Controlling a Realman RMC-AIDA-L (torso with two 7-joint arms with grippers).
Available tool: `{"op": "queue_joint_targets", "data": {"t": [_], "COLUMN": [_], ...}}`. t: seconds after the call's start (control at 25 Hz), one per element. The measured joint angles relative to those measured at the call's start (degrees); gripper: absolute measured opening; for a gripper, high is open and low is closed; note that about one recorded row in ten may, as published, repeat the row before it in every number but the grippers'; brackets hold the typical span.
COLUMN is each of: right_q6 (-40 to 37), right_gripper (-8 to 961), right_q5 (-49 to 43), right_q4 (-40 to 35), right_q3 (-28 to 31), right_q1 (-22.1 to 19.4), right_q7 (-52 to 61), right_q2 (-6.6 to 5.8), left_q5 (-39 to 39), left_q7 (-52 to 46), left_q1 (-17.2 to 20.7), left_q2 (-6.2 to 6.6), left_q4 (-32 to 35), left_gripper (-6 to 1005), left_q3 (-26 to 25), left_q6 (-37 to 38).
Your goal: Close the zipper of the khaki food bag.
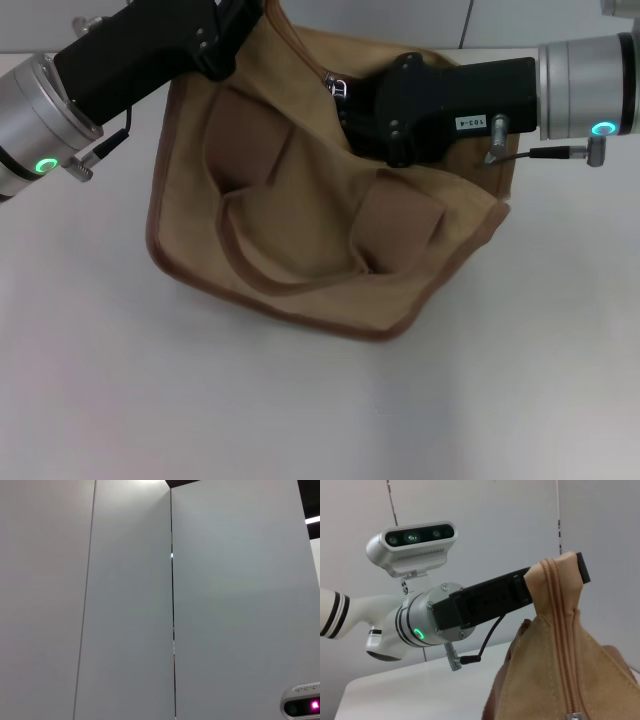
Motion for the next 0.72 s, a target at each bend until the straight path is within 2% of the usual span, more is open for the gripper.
{"op": "queue_joint_targets", "data": {"t": [0.12, 0.24, 0.48, 0.72], "right_q6": [0.2, 0.4, 0.7, 1.4], "right_gripper": [85, 10, 7, 4], "right_q5": [-0.2, -0.3, -0.9, -9.8], "right_q4": [-0.1, -0.1, -1.1, -6.5], "right_q3": [0.1, 0.2, 0.6, 4.1], "right_q1": [-0.2, -0.3, -1.3, -3.8], "right_q7": [1.7, 2.5, 6.0, 14.6], "right_q2": [-0.1, -0.14, -0.55, -0.61], "left_q5": [0.0, 0.0, 0.0, -4.7], "left_q7": [0.0, 0.0, 0.0, 0.0], "left_q1": [0.0, 0.0, 0.0, 0.6], "left_q2": [-0.02, -0.02, -0.02, 0.16], "left_q4": [0.0, 0.0, 0.0, -1.5], "left_gripper": [41, 42, 42, 42], "left_q3": [-0.1, -0.1, -0.2, -0.3], "left_q6": [0.0, 0.0, -0.1, -1.7]}}
